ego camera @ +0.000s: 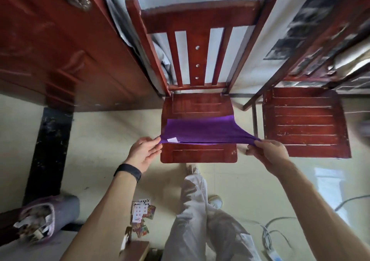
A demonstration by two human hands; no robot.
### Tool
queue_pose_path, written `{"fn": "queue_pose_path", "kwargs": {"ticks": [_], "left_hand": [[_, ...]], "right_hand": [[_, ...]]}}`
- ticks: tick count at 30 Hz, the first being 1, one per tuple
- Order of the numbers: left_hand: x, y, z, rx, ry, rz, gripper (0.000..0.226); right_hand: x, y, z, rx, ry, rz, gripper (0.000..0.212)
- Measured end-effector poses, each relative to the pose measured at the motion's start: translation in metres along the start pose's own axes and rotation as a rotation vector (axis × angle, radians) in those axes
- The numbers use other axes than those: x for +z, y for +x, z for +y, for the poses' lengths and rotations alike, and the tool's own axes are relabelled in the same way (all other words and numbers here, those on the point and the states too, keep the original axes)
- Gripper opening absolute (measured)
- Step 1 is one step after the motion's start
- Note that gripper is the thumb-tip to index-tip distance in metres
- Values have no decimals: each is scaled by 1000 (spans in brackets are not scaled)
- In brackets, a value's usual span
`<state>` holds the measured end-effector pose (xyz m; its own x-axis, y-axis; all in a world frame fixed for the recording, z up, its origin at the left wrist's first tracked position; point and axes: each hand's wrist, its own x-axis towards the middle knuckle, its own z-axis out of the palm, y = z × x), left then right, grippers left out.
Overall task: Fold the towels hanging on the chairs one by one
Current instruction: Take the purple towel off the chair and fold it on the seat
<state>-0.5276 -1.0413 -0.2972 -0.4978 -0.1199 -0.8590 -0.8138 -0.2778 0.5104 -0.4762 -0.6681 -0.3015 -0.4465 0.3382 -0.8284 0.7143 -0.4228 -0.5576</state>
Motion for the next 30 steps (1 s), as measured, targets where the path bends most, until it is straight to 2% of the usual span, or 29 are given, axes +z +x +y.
{"fn": "queue_pose_path", "kwargs": {"ticks": [4,7,10,12,14,17,20,23,25,27,30], "left_hand": [[0,-51,37,8,-18,-23,32],[0,-74,50,-24,-34,-45,26],[0,-96,57,15,169,-105,23],[0,-109,60,88,349,-162,27],[-3,-116,62,222,556,-165,30],[-7,-122,65,475,912,-80,25],[-8,-127,70,753,1125,54,16],[-9,-128,78,1044,1281,148,13],[-11,-127,85,1195,1474,199,13],[-14,-124,93,1376,1701,246,27],[-17,-121,102,1660,1859,260,37]], "right_hand": [[-17,-52,-30,-108,-51,-30,20],[-19,-85,-34,-160,-118,-10,19],[-19,-109,-33,-243,-304,17,18],[-23,-120,-32,-345,-491,4,27],[-27,-130,-34,-486,-774,5,29],[-29,-142,-39,-797,-1117,94,15],[-36,-139,-45,-1099,-1218,169,17],[-41,-131,-50,-1314,-1276,142,17],[-41,-131,-56,-1392,-1315,135,18],[-41,-132,-61,-1407,-1350,152,22],[-43,-129,-67,-1387,-1382,168,16]]}}
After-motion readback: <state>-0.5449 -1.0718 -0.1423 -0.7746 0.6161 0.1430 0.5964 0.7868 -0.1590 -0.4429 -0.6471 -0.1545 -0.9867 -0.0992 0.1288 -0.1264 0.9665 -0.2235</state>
